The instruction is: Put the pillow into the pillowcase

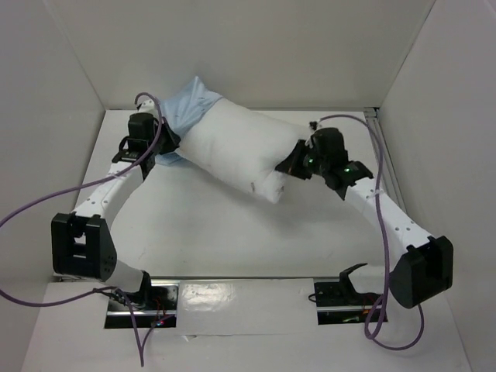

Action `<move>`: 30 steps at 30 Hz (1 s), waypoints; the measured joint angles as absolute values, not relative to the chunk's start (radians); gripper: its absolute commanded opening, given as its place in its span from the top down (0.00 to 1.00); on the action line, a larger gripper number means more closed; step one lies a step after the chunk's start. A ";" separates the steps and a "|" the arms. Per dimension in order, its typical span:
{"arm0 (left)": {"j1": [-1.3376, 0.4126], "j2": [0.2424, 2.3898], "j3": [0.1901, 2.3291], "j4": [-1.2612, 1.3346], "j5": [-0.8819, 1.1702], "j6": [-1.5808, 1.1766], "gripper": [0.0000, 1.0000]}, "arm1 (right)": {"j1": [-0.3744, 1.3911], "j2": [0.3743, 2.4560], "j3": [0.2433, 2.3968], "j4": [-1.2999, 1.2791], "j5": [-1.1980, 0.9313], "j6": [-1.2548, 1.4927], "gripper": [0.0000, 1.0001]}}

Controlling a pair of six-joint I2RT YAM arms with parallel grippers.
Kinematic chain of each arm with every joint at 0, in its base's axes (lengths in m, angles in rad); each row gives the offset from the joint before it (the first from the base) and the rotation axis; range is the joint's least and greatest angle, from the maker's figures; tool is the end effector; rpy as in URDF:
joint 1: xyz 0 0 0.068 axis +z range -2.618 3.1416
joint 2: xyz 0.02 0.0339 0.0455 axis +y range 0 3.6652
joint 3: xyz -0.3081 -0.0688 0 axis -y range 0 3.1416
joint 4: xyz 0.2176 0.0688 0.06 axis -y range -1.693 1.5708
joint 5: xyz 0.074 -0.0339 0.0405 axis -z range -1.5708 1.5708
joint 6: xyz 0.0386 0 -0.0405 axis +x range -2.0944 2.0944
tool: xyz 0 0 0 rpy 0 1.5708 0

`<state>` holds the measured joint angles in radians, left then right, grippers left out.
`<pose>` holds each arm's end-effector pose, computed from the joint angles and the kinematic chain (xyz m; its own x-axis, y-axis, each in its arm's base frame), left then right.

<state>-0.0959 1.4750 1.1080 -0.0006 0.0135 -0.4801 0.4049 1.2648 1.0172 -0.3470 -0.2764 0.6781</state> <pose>0.3187 -0.0312 0.3576 -0.3673 -0.4286 -0.8255 -0.0692 0.8976 -0.4353 0.2210 0.1062 0.3499 -0.7691 0.3270 -0.5492 -0.1340 0.7577 0.6387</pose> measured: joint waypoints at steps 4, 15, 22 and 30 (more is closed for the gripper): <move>-0.117 1.462 1.263 -0.132 0.123 -0.487 1.00 | 0.304 1.256 1.200 -0.389 -0.262 0.602 1.00; -0.146 1.152 1.461 -0.565 0.294 -0.498 1.00 | 0.235 1.018 1.307 -0.666 -0.247 0.435 1.00; -0.152 1.114 1.766 -0.863 0.367 -0.501 1.00 | 0.235 0.976 1.472 -0.899 -0.275 0.421 1.00; -0.170 1.276 1.872 -0.813 0.453 -0.516 1.00 | 0.228 1.017 1.530 -0.948 -0.356 0.507 1.00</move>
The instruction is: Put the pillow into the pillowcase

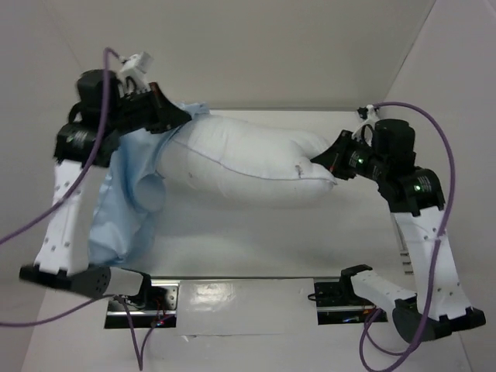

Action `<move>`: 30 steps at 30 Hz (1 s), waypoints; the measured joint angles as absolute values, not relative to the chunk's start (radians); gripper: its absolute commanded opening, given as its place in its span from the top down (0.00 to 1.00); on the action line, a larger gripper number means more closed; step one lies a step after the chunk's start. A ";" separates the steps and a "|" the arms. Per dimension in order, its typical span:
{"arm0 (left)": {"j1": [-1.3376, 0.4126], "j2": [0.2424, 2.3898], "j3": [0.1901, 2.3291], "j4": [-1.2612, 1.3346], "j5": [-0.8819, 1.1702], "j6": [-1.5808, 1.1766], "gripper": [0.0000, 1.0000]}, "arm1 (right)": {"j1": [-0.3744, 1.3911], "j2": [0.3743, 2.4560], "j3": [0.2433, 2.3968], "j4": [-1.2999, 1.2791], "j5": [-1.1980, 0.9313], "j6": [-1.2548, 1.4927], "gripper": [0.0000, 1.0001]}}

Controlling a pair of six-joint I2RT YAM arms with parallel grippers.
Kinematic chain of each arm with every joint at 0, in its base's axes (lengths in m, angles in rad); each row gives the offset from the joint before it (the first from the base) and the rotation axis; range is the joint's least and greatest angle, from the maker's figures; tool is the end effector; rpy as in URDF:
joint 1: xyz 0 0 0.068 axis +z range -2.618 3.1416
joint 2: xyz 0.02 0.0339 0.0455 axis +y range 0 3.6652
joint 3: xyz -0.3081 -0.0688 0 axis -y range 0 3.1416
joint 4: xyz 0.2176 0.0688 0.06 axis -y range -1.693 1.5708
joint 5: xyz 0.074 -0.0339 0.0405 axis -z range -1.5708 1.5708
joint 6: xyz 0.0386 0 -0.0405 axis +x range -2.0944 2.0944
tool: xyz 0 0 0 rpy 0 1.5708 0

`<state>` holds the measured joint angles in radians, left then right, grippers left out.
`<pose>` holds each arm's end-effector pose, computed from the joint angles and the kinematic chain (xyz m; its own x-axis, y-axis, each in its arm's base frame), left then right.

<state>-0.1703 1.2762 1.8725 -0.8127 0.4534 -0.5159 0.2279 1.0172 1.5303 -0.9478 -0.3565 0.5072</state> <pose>0.1775 -0.0477 0.5568 -0.4672 -0.3696 -0.8032 0.3949 0.7255 -0.5636 0.1120 0.0398 0.4883 -0.6112 0.3255 -0.7214 -0.2553 0.7817 0.5690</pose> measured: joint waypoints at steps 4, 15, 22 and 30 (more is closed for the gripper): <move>-0.207 1.590 1.911 -0.750 0.448 -0.494 0.92 | 0.173 1.113 1.400 -0.929 -0.431 0.559 1.00; -0.281 1.880 2.139 -0.745 0.410 -0.439 0.09 | -0.220 1.348 1.021 -0.472 -0.754 0.836 1.00; -0.258 1.551 1.967 -0.627 0.290 -0.418 0.26 | -0.227 1.417 1.028 -0.320 -0.755 0.875 0.58; -0.237 1.256 1.511 -0.615 0.084 -0.495 0.06 | -0.137 1.325 1.093 -0.496 -0.519 0.621 0.08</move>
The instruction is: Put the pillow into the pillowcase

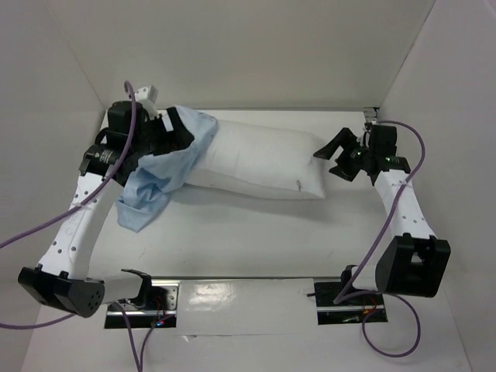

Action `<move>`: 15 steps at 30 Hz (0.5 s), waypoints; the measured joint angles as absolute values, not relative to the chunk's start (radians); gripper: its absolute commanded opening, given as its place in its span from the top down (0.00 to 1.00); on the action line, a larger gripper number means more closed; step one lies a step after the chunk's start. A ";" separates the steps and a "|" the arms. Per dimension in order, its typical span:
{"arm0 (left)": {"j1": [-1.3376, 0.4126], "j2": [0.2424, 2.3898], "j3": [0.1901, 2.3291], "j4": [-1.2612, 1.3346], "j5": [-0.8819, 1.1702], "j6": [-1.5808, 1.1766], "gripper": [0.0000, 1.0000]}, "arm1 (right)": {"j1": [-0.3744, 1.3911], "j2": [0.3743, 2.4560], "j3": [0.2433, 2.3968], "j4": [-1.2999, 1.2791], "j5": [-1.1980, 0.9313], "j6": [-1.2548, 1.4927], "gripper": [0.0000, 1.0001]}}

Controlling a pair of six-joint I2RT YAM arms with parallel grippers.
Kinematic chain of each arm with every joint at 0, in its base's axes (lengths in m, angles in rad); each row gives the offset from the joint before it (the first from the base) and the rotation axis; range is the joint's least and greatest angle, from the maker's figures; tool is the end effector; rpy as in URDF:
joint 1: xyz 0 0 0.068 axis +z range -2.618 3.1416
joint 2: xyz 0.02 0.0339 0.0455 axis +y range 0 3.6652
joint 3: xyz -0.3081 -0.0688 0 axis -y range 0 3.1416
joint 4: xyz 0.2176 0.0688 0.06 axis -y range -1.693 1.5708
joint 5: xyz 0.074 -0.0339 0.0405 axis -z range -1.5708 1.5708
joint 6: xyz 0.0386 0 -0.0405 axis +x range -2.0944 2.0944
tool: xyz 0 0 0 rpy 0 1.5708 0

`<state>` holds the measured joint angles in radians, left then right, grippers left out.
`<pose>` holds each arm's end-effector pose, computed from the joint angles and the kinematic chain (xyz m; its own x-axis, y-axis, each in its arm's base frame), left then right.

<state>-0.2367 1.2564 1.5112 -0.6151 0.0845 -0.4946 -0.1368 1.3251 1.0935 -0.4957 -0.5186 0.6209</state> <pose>0.2184 -0.0560 0.4798 -0.4490 -0.3782 -0.8095 0.1105 0.8755 -0.4704 0.2512 -0.0153 0.3493 -0.6802 0.6037 -0.4158 0.1812 0.6881 0.7026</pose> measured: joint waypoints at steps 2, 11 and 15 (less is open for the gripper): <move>-0.196 1.219 1.418 -0.656 0.016 -0.529 0.06 | -0.125 1.282 1.091 -0.562 -0.455 0.570 0.06; -0.032 0.991 1.157 -0.809 -0.216 -0.733 0.06 | -0.122 1.087 0.994 -0.777 -0.271 0.443 0.01; 0.001 0.920 1.090 -0.856 -0.258 -0.833 0.06 | -0.122 1.068 0.955 -0.833 -0.260 0.420 0.00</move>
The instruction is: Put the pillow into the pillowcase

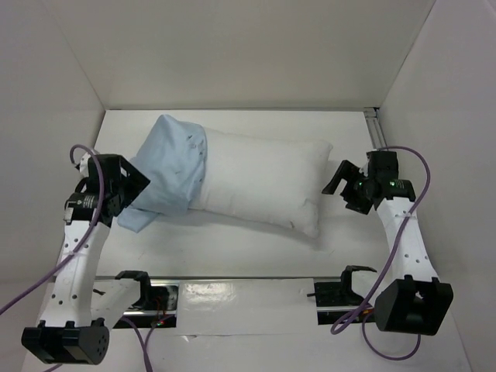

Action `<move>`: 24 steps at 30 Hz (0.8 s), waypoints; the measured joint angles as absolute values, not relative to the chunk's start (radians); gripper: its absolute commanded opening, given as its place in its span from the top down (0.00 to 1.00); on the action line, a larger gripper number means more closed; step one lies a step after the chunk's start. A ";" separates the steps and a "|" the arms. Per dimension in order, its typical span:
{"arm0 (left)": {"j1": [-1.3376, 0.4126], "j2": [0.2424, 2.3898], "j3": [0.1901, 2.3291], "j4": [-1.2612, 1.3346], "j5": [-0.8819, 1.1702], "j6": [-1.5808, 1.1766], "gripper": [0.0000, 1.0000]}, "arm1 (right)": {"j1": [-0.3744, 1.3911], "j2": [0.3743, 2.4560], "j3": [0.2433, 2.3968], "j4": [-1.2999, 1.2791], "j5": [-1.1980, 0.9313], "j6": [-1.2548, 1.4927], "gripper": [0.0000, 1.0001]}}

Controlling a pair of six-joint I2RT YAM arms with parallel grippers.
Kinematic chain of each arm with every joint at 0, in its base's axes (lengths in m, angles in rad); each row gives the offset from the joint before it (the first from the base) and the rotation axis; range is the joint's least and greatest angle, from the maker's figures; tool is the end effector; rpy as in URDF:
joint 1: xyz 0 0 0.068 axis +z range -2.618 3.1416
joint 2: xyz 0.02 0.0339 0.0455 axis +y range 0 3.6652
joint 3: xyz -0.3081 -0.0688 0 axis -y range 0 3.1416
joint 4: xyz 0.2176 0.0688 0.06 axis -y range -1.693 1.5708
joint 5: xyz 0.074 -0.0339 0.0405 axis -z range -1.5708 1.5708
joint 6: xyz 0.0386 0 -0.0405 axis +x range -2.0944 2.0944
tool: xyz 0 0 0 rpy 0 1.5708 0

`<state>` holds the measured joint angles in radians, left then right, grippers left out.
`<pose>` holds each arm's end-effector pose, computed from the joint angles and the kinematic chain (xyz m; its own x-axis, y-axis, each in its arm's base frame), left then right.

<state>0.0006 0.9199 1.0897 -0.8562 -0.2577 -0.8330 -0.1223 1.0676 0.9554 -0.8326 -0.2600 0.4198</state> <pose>0.1238 0.0099 0.3840 -0.2800 -0.7157 -0.6398 -0.6019 0.6501 -0.4637 0.1596 -0.0096 0.3285 -0.7474 0.4887 -0.4501 0.2990 0.8524 0.4290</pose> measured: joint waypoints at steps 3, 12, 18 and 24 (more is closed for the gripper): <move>0.028 0.903 1.028 -0.878 -0.284 -0.914 0.06 | -0.122 1.053 0.933 -0.859 -0.257 0.403 0.00; 0.097 1.010 0.817 -0.726 -0.242 -1.006 0.01 | -0.120 1.044 0.853 -0.847 -0.421 0.380 0.00; 0.111 1.113 0.702 -0.457 -0.185 -1.036 0.04 | -0.084 1.019 0.753 -0.775 -0.538 0.376 0.00; 0.112 1.178 0.628 -0.206 -0.156 -1.072 0.67 | -0.051 0.978 0.597 -0.644 -0.647 0.414 0.16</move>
<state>0.1123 1.1782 0.6285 -0.2062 -0.1558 -1.0721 -0.0509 0.9783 0.5968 -0.6441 -0.6468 0.4141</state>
